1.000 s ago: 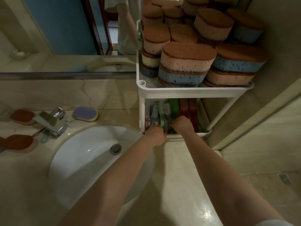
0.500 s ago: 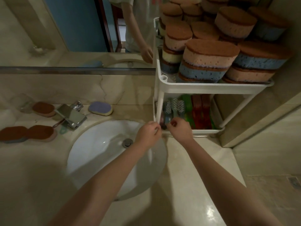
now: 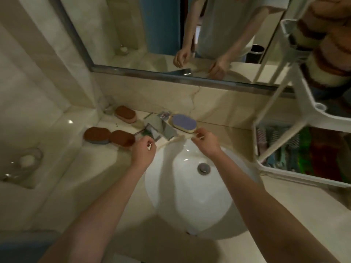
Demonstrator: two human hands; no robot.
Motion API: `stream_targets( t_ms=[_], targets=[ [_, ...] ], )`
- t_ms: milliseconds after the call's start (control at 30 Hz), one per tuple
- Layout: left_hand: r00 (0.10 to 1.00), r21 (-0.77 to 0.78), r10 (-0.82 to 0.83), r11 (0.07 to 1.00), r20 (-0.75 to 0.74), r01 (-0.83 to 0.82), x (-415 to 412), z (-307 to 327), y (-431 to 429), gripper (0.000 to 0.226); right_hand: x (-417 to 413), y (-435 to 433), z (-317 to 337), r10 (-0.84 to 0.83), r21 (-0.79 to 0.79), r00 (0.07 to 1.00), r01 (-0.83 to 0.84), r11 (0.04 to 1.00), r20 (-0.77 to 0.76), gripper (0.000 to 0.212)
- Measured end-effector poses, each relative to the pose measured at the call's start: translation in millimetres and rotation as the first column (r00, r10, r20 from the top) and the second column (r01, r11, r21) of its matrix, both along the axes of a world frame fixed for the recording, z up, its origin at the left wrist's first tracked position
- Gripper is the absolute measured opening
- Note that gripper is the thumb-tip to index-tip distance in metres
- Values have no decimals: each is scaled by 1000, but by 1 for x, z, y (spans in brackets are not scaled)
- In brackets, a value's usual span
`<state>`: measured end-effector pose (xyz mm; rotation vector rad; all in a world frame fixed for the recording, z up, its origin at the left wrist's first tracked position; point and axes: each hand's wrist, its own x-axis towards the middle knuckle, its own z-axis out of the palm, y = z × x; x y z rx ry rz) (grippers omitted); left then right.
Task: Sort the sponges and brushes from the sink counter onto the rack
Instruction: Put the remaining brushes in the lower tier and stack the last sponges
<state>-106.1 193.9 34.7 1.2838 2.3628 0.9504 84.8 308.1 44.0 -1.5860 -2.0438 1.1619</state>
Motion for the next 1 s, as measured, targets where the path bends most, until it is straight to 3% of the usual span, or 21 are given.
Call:
stream_targets(
  t_ms=[133, 267, 400, 467, 633, 733, 867, 1000],
  targets=[
    [998, -188, 58, 980, -40, -64, -64, -1, 0, 32, -33, 19, -20, -87, -39, 996, 86, 996, -28, 48],
    [994, -383, -35, 924, -104, -8, -110, -4, 7, 71, -54, 50, -46, -118, -18, 993, 119, 993, 30, 47],
    [969, -542, -186, 837, -160, 71, -136, -6, 24, 91, -68, 75, -69, -185, -53, 982, 187, 981, 42, 84],
    [942, -612, -280, 783, -185, 112, -145, -12, 31, 91, -73, 82, -80, -180, -53, 983, 183, 982, 44, 96],
    [904, -689, -388, 706, -181, 165, -153, -38, 36, 75, -84, 88, -99, -208, 9, 964, 210, 978, 163, 87],
    [875, -705, -431, 690, -220, 162, -154, -46, 37, 66, -86, 89, -104, -243, 48, 950, 238, 970, 194, 69],
    [876, -659, -412, 735, -249, 159, -154, -43, 37, 59, -86, 85, -102, -339, 0, 940, 340, 941, 40, 66],
    [946, -515, -261, 847, -193, 129, -146, -30, 28, 57, -83, 70, -87, -395, -41, 901, 394, 918, -180, 64]
  ],
)
